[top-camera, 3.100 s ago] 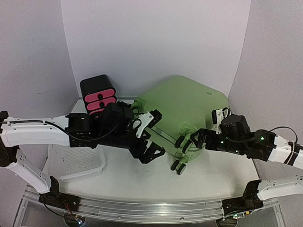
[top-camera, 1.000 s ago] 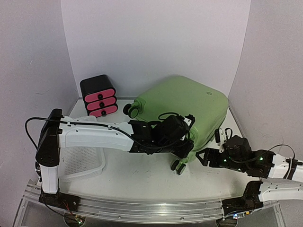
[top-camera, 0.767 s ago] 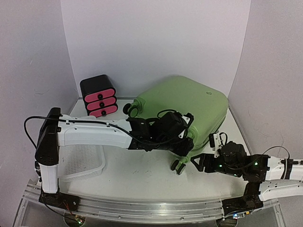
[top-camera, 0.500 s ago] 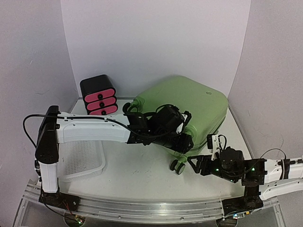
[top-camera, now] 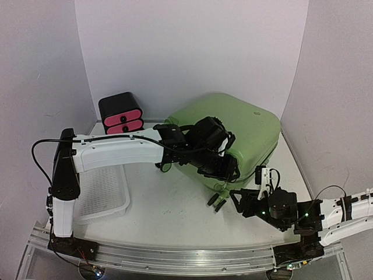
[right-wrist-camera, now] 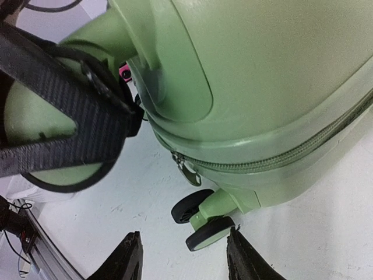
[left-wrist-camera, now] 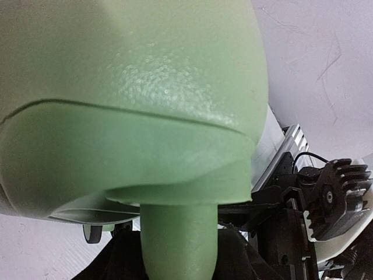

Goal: Open, take out, and arrange the luggage
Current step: Pick up the wheels of luggage from the luggage, then unzip the zipper of the luggage.

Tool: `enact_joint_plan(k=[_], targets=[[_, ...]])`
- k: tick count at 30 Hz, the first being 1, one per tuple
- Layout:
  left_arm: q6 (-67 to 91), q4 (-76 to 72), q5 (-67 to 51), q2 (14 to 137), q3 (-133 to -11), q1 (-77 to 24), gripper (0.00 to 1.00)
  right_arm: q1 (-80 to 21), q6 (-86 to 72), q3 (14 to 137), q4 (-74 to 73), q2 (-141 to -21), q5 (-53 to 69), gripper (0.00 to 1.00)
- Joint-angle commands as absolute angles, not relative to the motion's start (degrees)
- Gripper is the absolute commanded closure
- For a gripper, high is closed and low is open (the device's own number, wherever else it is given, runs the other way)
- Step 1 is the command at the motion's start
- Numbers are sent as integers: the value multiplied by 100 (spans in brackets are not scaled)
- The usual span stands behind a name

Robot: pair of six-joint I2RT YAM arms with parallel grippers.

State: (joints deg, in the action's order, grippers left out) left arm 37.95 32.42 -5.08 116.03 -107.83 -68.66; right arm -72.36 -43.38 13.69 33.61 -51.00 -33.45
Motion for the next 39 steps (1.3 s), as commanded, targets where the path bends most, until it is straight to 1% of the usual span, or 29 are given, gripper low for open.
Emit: enact_joint_plan(k=[1,7,16,20,25,29,32,35,39], targets=[[4055,1553,-436,11199,-12118,-6709,100,-7300,-4025,1495,3952,-5210,-3927,52],[4286,1314,-432,11374,-12650,-6696,100,-7407,-3912,1518,4163,-5317,-4408,51],[4504,1274,-571,11555,-13142,-6708,100,-7438,-3686,1325,4735,-5477,-5274,58],[4491,1267,-571,11549,-13166,-6705,100,-7440,-3578,1188,5415,-5907,-5488,58],[4482,1266,-580,11540,-13179,-6699,100,-7436,-3488,1403,5853,-6713,-5625,58],[4478,1272,-576,11500,-13172,-6704,100,-7427,-3210,1439,6439,-7108,-5718,57],[4512,1274,-571,11449,-13121,-6706,100,-7427,-3134,1583,6544,-7308,-6041,57],[4585,1268,-590,11461,-13117,-6706,100,-7409,-2999,1763,6767,-7606,-6105,56],[4696,1266,-670,11543,-13246,-6705,100,-7409,-3184,1965,6794,-7888,-6399,56]])
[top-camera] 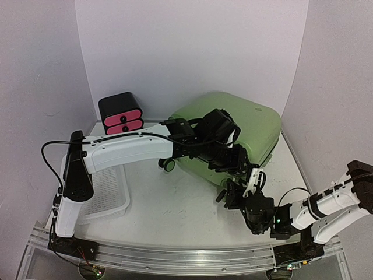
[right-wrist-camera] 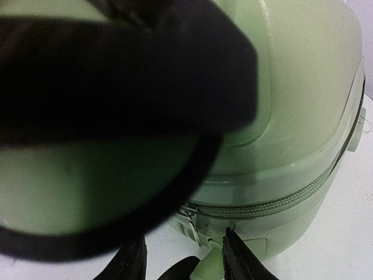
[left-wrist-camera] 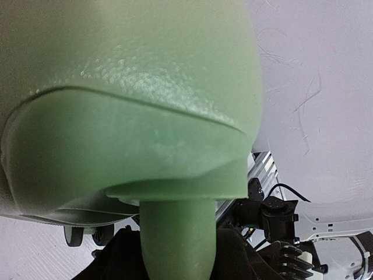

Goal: Open, take out, and arrange the luggage
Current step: Unzip the zipper of the luggage.

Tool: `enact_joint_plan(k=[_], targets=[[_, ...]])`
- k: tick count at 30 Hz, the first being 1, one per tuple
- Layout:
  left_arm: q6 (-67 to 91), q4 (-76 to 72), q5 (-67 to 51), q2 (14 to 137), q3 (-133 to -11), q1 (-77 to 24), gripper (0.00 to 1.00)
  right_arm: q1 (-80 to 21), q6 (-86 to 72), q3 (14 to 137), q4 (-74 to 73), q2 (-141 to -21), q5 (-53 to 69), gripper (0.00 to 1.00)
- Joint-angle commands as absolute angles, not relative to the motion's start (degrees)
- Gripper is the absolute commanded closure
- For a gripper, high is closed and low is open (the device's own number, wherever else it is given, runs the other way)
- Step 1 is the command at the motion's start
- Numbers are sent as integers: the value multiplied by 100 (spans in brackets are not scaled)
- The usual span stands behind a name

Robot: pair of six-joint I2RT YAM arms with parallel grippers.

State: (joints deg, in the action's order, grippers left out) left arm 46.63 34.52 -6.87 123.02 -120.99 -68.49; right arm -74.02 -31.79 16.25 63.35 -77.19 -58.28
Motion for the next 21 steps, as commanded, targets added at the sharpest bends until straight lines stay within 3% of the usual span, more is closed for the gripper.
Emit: enact_joint_plan(k=[1,14,18,21], targets=[[4712,1266,-688,11567,-13290,-6701,100,-7409,-3197,2003,6794,-7941,-6484,56],[4755,1265,-705,11507,-13288,-6705,100,-6970,-3399,2284,6802,-8316,-6559,82],[4747,1265,-686,11484,-13280,-6704,100,-6938,-3369,2327,6918,-8410,-6396,98],[4697,1266,-675,11429,-13202,-6706,100,-6890,-3209,2133,7229,-8262,-6179,100]])
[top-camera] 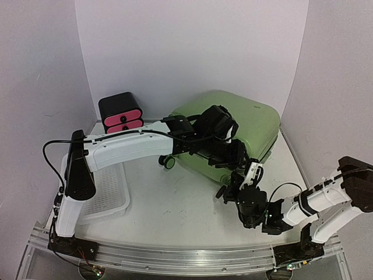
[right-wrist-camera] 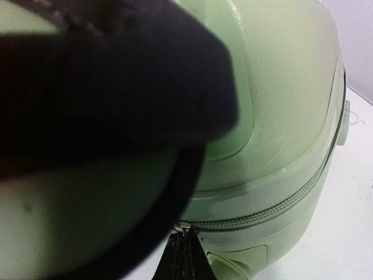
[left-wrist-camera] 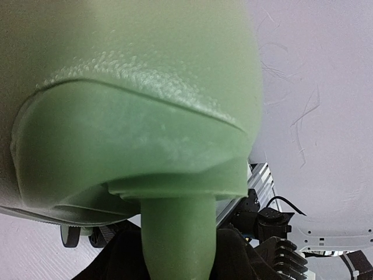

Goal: Open, take out, and arrange the luggage
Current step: Unzip the zipper of the luggage.

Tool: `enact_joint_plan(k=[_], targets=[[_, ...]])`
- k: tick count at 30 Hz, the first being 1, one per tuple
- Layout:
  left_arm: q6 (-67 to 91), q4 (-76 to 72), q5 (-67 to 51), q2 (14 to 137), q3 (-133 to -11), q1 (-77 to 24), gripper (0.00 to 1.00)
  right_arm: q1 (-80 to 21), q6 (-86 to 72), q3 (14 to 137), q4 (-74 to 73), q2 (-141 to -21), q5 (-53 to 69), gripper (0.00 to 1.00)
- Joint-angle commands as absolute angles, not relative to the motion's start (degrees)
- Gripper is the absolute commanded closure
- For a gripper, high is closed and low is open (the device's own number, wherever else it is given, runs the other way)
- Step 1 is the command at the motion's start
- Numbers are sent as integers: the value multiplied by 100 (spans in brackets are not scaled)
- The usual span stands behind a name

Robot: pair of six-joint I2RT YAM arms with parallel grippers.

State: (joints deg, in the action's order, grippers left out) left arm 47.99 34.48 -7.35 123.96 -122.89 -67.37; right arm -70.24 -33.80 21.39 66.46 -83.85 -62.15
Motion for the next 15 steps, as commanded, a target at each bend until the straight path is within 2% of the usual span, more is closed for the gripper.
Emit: enact_joint_plan(k=[1,7,15], targets=[[4683,1266,-648,11389,-13136,-6704,100,-6871,-3123,2036,7312,-8169,-6116,100],[4570,1254,-482,11008,-12589,-6599,100,-6690,-2725,1271,7259,-7145,-5753,100],[4377,1235,-324,10465,-11957,-6520,100,-5875,-2739,1163,5916,-6125,-4668,100]])
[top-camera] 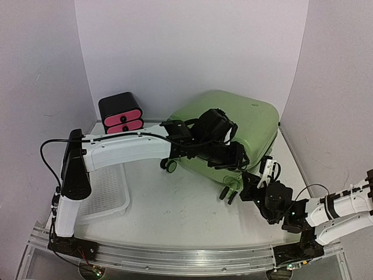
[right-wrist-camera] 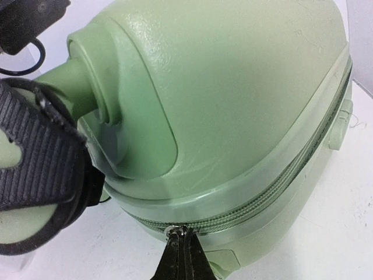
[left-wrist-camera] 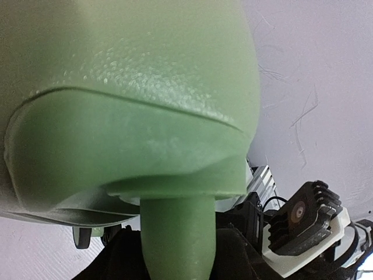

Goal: Open, take out, and arrange the luggage
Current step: Unzip the zipper of the luggage.

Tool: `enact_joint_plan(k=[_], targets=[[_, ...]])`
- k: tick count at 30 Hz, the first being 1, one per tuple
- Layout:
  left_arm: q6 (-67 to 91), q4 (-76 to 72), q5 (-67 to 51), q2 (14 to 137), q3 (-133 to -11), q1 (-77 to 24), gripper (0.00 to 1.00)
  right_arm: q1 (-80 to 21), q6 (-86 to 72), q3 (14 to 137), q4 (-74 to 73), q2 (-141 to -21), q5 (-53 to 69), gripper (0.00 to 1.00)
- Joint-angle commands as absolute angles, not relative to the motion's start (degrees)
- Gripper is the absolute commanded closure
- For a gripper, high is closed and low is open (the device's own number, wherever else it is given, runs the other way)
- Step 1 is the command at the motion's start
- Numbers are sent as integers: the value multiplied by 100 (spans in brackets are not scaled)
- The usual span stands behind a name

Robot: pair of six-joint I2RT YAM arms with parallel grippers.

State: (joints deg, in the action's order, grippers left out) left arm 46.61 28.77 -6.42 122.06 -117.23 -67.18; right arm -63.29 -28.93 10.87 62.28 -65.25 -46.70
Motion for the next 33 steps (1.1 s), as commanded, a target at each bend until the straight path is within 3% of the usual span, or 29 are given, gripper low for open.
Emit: enact_joint_plan(k=[1,9,17,25,33], targets=[[4357,1237,-325,10399,-11873,-6518,100,-5777,-2665,1154,5868,-6018,-4499,100],[4088,1245,-311,9683,-10952,-6453,100,-5493,-2104,1141,5276,-5470,-3602,100],[3712,1409,-815,8737,-9907,-6442,100,-5422,-1863,1520,5182,-5999,-3010,100],[3269,2068,-776,7626,-8838,-6424,100,-5405,-1694,1626,5022,-6063,-2840,100],[2941,2529,-1688,6847,-8292,-6425,100,-5255,-1712,1825,5011,-6426,-2984,100]])
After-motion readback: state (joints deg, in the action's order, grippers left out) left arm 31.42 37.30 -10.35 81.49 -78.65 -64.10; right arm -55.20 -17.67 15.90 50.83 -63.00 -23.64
